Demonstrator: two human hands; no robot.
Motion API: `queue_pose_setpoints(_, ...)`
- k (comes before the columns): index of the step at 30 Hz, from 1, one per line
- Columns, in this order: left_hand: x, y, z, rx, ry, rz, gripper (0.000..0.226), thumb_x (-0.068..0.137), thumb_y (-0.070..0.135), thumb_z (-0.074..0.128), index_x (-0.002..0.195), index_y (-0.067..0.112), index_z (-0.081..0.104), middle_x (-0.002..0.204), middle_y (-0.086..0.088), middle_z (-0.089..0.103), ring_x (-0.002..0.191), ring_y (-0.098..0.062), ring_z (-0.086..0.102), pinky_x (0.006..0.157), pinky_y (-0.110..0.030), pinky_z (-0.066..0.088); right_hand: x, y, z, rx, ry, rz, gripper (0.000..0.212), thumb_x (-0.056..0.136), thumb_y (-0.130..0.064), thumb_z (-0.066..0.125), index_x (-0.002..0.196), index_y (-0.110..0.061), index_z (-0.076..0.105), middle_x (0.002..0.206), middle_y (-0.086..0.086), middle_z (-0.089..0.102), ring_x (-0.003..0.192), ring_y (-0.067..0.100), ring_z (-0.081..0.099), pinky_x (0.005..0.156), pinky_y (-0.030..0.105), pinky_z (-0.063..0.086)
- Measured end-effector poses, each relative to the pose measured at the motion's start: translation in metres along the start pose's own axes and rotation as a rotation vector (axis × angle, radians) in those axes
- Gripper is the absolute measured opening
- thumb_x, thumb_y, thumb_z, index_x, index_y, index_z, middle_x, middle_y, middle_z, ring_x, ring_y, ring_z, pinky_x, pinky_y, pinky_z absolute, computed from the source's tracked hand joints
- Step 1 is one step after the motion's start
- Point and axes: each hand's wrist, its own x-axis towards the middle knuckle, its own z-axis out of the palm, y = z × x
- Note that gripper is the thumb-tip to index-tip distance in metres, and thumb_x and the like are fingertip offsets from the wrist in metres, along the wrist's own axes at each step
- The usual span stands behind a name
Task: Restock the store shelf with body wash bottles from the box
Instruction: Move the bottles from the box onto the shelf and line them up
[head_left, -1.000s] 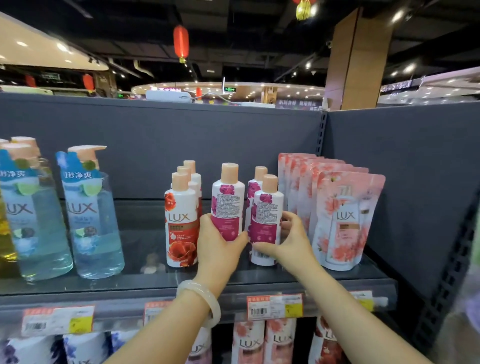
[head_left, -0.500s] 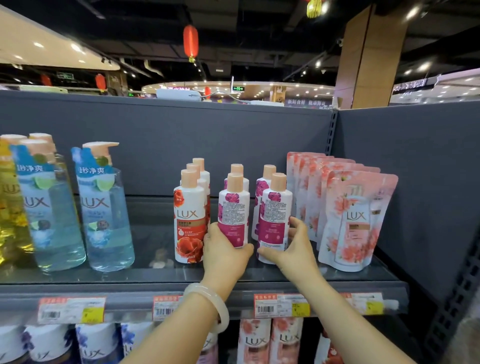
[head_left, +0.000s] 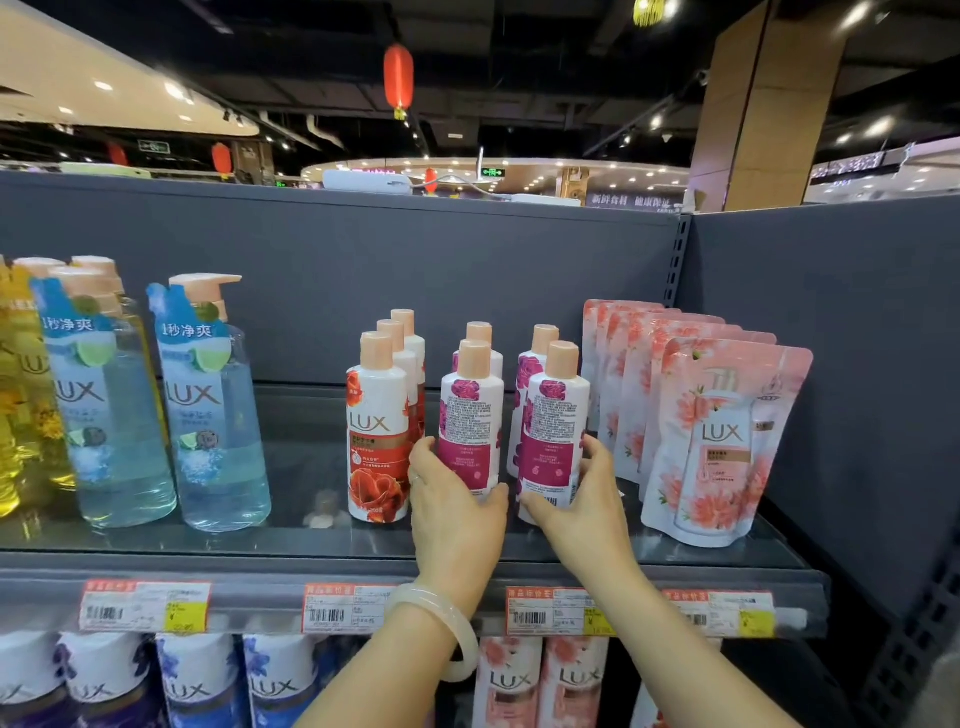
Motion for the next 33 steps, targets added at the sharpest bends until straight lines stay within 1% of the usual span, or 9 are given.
queue_pose_setpoints(5, 0.006, 0.001, 0.000, 0.028, -0.181, 0.008, 0.076, 0.065, 0.029, 0.074, 0.122, 0.023, 0.024, 0.121, -0.003, 0.054, 0.112, -0.023, 0.053, 0.097, -0.043, 0.046, 0.003, 0.001, 0.001, 0.014, -0.003, 0.021, 0.075, 0.073, -0.016, 0.077, 0.133, -0.021, 0.032, 0.111, -0.007, 0.059, 0.096, 0.010, 0.059, 0.072, 0.019, 0.044)
queue_pose_setpoints(8, 0.007, 0.006, 0.002, 0.145, -0.121, -0.017, 0.081, 0.063, 0.040, 0.079, 0.123, 0.015, 0.032, 0.124, -0.006, 0.040, 0.119, -0.024, 0.038, 0.100, -0.036, 0.036, 0.005, 0.004, 0.005, 0.014, 0.022, 0.051, 0.072, 0.071, -0.021, 0.077, 0.130, -0.023, 0.037, 0.112, -0.004, 0.062, 0.095, 0.013, 0.063, 0.079, 0.034, 0.054)
queue_pose_setpoints(11, 0.011, 0.007, 0.000, 0.123, -0.123, 0.010, 0.071, 0.068, 0.034, 0.078, 0.122, 0.016, 0.037, 0.123, -0.006, 0.041, 0.114, -0.021, 0.044, 0.093, -0.030, 0.039, 0.004, 0.005, 0.008, -0.034, 0.076, 0.054, 0.069, 0.063, -0.037, 0.079, 0.122, -0.028, 0.042, 0.108, -0.005, 0.061, 0.095, 0.016, 0.064, 0.079, 0.042, 0.056)
queue_pose_setpoints(13, 0.016, 0.005, -0.001, 0.018, -0.215, -0.012, 0.064, 0.074, 0.020, 0.073, 0.126, 0.018, 0.036, 0.122, -0.004, 0.047, 0.105, -0.017, 0.051, 0.088, -0.027, 0.046, 0.004, 0.004, 0.008, -0.071, 0.096, 0.046, 0.068, 0.064, -0.033, 0.080, 0.121, -0.024, 0.044, 0.109, -0.002, 0.059, 0.098, 0.017, 0.061, 0.082, 0.041, 0.054)
queue_pose_setpoints(15, 0.017, 0.002, -0.002, -0.084, -0.275, -0.065, 0.063, 0.076, 0.014, 0.068, 0.125, 0.023, 0.029, 0.121, -0.005, 0.051, 0.102, -0.020, 0.056, 0.088, -0.038, 0.054, 0.005, 0.005, 0.008, -0.093, 0.101, 0.034, 0.067, 0.065, -0.026, 0.080, 0.122, -0.021, 0.045, 0.111, 0.000, 0.057, 0.101, 0.019, 0.058, 0.085, 0.041, 0.052)
queue_pose_setpoints(18, 0.015, 0.001, -0.002, -0.064, -0.209, -0.065, 0.069, 0.062, 0.031, 0.074, 0.106, 0.037, 0.022, 0.114, -0.002, 0.050, 0.106, -0.024, 0.056, 0.086, -0.044, 0.055, 0.003, 0.004, 0.008, -0.101, 0.091, 0.032, 0.067, 0.066, -0.024, 0.079, 0.122, -0.019, 0.044, 0.112, 0.001, 0.054, 0.103, 0.020, 0.056, 0.086, 0.042, 0.051)
queue_pose_setpoints(24, 0.024, -0.002, -0.006, -0.040, -0.235, -0.027, 0.047, 0.080, 0.015, 0.070, 0.112, 0.018, 0.036, 0.111, 0.000, 0.054, 0.100, -0.013, 0.055, 0.071, -0.017, 0.045, 0.005, 0.004, 0.003, -0.037, 0.068, 0.039, 0.062, 0.065, -0.020, 0.080, 0.118, -0.020, 0.047, 0.109, -0.001, 0.058, 0.097, 0.017, 0.060, 0.077, 0.032, 0.050)
queue_pose_setpoints(29, 0.024, -0.003, -0.006, -0.044, -0.282, -0.006, 0.080, 0.074, 0.023, 0.076, 0.135, 0.020, 0.024, 0.130, -0.003, 0.050, 0.119, -0.020, 0.051, 0.099, -0.035, 0.045, 0.002, 0.002, 0.003, -0.036, 0.040, 0.000, 0.052, 0.073, -0.019, 0.074, 0.116, -0.017, 0.045, 0.106, -0.001, 0.056, 0.096, 0.017, 0.058, 0.074, 0.029, 0.046)
queue_pose_setpoints(33, 0.024, 0.001, -0.002, -0.039, -0.229, -0.025, 0.078, 0.072, 0.026, 0.078, 0.130, 0.017, 0.027, 0.127, -0.004, 0.052, 0.115, -0.020, 0.054, 0.085, -0.027, 0.046, 0.002, 0.003, 0.003, -0.075, 0.050, 0.007, 0.047, 0.074, -0.021, 0.072, 0.112, -0.016, 0.046, 0.102, 0.001, 0.057, 0.094, 0.019, 0.059, 0.064, 0.023, 0.042)
